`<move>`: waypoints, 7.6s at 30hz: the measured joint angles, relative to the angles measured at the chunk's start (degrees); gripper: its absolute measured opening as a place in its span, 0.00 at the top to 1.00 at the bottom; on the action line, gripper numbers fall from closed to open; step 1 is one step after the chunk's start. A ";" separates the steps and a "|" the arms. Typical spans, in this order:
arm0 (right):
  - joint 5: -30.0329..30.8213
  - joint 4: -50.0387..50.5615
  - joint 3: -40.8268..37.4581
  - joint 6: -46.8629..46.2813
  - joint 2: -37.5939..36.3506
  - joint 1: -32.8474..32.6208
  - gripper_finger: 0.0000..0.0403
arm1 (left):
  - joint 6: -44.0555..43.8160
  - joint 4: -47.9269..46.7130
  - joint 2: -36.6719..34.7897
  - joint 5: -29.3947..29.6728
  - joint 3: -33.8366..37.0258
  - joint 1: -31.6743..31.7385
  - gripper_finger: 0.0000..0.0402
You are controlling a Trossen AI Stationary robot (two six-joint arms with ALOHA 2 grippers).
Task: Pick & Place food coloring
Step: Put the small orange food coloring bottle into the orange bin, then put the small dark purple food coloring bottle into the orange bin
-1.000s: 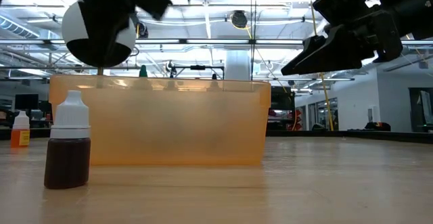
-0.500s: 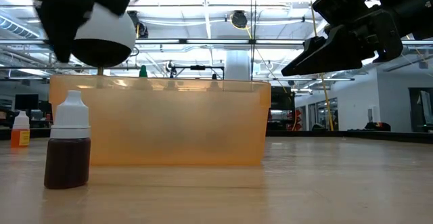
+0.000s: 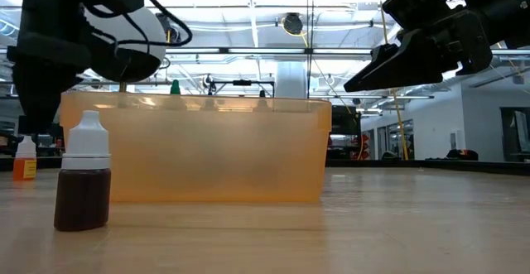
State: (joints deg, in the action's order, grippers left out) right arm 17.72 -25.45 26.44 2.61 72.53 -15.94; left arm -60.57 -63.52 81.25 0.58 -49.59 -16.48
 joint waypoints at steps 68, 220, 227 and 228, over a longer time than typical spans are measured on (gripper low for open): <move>0.09 0.00 0.00 -0.02 0.00 0.00 0.47 | 1.56 6.68 0.22 5.95 -10.54 -4.22 0.87; 0.17 -0.48 0.00 -0.46 0.00 0.17 0.47 | 1.79 7.67 15.25 4.90 -25.75 -13.60 0.85; 0.17 -1.04 0.01 -0.44 0.00 0.17 0.47 | 14.91 6.33 15.72 10.91 -35.46 -6.93 0.85; 0.17 -1.06 0.00 -0.45 0.00 0.17 0.47 | 16.63 6.73 16.08 10.72 -35.70 -5.69 0.85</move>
State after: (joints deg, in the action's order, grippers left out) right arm 17.89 -26.51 26.44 2.17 72.54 -15.77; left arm -43.95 -56.79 97.34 11.30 -85.29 -22.17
